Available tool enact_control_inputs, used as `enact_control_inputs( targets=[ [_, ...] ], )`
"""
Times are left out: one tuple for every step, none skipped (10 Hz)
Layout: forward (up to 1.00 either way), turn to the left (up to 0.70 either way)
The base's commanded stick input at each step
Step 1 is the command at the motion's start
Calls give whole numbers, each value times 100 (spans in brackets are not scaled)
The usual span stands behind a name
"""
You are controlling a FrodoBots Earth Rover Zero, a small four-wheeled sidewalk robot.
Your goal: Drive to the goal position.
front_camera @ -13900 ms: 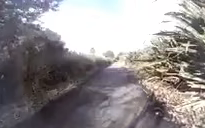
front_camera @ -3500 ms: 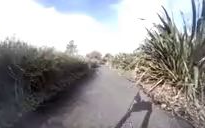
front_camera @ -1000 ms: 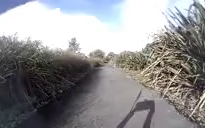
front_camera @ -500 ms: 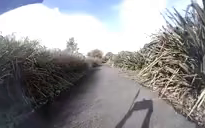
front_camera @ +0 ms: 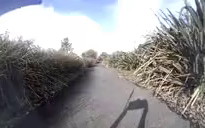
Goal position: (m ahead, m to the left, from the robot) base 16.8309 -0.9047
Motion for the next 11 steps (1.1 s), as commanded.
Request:
enact_control_inputs(
  targets=[
    [85, 0],
    [85, 0],
    [85, 0],
    [85, 0],
    [85, 0],
    [85, 0],
    [85, -2],
    [85, -9],
    [85, -34],
    [85, -34],
    [85, -34]
  ],
)
